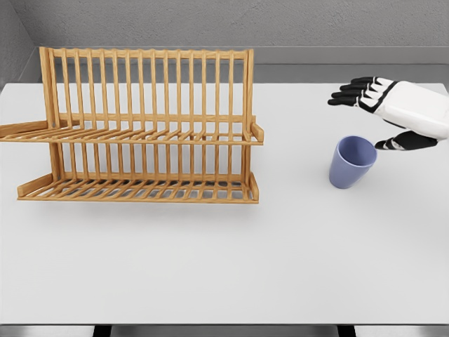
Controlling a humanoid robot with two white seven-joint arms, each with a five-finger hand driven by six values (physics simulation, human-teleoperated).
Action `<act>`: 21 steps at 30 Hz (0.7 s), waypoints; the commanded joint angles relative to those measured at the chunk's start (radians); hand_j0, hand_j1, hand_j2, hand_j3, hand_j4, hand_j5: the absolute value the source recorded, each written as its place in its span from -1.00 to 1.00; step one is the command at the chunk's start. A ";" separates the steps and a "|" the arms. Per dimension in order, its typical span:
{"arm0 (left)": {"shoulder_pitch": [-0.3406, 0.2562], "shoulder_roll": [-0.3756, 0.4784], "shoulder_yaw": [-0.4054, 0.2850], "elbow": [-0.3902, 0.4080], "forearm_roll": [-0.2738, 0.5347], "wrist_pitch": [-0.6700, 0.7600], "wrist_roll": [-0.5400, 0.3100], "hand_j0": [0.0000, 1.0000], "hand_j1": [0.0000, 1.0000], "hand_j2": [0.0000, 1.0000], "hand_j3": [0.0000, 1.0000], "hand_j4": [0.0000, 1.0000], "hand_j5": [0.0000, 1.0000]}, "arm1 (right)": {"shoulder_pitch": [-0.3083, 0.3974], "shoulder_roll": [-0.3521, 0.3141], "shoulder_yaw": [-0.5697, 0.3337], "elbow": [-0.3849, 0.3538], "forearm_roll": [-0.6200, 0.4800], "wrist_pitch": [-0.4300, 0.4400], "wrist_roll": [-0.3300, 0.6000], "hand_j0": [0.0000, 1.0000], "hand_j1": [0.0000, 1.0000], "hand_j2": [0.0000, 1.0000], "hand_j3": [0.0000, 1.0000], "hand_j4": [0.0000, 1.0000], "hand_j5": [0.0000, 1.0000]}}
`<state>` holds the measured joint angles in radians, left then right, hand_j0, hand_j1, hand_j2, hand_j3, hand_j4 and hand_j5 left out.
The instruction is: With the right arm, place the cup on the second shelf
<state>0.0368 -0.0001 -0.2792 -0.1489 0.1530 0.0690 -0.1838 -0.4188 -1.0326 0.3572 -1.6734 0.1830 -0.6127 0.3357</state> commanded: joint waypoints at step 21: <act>0.000 0.000 0.000 0.000 0.000 0.000 0.000 1.00 1.00 1.00 1.00 1.00 1.00 | -0.179 0.028 0.184 0.116 -0.010 0.002 0.275 1.00 1.00 1.00 1.00 1.00 1.00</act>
<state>0.0368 -0.0001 -0.2794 -0.1489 0.1530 0.0690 -0.1838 -0.5983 -1.0075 0.5152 -1.5739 0.1782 -0.6139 0.6083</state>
